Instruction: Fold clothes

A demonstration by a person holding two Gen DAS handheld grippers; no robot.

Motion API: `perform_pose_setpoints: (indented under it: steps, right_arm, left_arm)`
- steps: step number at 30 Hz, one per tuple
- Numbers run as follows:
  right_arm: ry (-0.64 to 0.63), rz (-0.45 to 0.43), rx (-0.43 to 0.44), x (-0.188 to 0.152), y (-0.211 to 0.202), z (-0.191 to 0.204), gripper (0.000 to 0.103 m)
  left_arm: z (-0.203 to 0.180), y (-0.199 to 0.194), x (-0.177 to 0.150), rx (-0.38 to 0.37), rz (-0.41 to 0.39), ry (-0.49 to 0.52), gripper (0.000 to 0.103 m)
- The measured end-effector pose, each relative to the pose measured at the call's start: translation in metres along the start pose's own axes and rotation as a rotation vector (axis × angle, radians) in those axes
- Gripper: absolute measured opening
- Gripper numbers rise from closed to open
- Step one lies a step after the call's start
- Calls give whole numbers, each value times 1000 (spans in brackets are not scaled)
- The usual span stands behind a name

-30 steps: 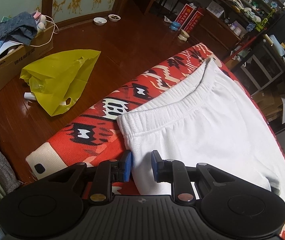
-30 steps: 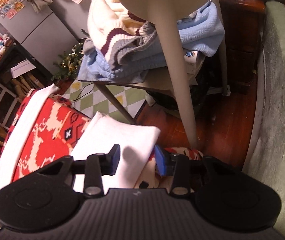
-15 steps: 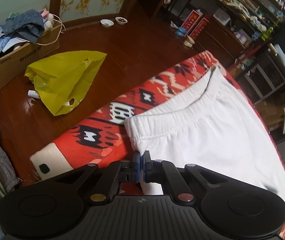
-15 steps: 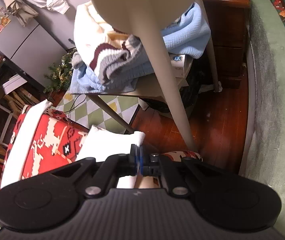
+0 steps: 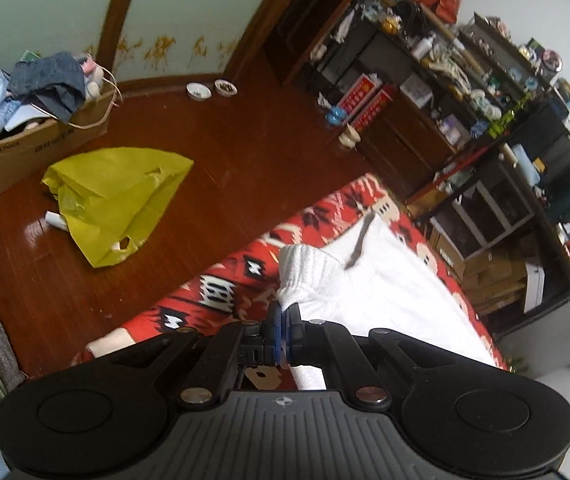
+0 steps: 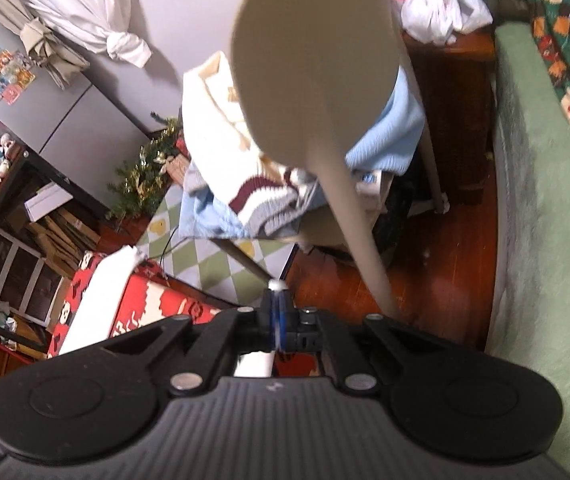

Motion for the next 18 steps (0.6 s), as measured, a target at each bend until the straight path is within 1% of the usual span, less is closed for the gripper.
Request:
perform_pose_setpoints:
  steps: [2, 6, 9, 10, 13, 14, 16, 18]
  right_arm:
    - [-8, 10, 11, -1, -2, -2, 0]
    - [-23, 46, 41, -7, -3, -7, 0]
    - [-34, 72, 63, -11, -3, -11, 1]
    - [-38, 81, 71, -12, -3, -12, 3]
    - [-54, 111, 79, -26, -1, -22, 13]
    - [-51, 124, 77, -32, 0, -27, 18]
    - [-37, 155, 71, -44, 3, -38, 20]
    - [-19, 174, 74, -52, 8, -49, 26]
  left_arm:
    - [7, -1, -2, -16, 18, -18, 2]
    - [17, 12, -10, 18, 60, -7, 2]
    - [23, 20, -12, 28, 78, -9, 2]
    - [24, 22, -12, 32, 81, -10, 2]
    - [25, 26, -14, 35, 93, -6, 2]
    - [25, 26, -15, 34, 97, -1, 2]
    - [25, 29, -17, 35, 104, 8, 2]
    - [28, 33, -20, 47, 117, 8, 3]
Point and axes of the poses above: each gripper's, at about its wrist camera, not at the fingertips, and y roughly the way its jaws point, z to its left, x to its top, the point moved 7 cm from there along y, roughly the way its jaws point, and after that the axes turned 8 degrees about z, right-handed, at the moved point
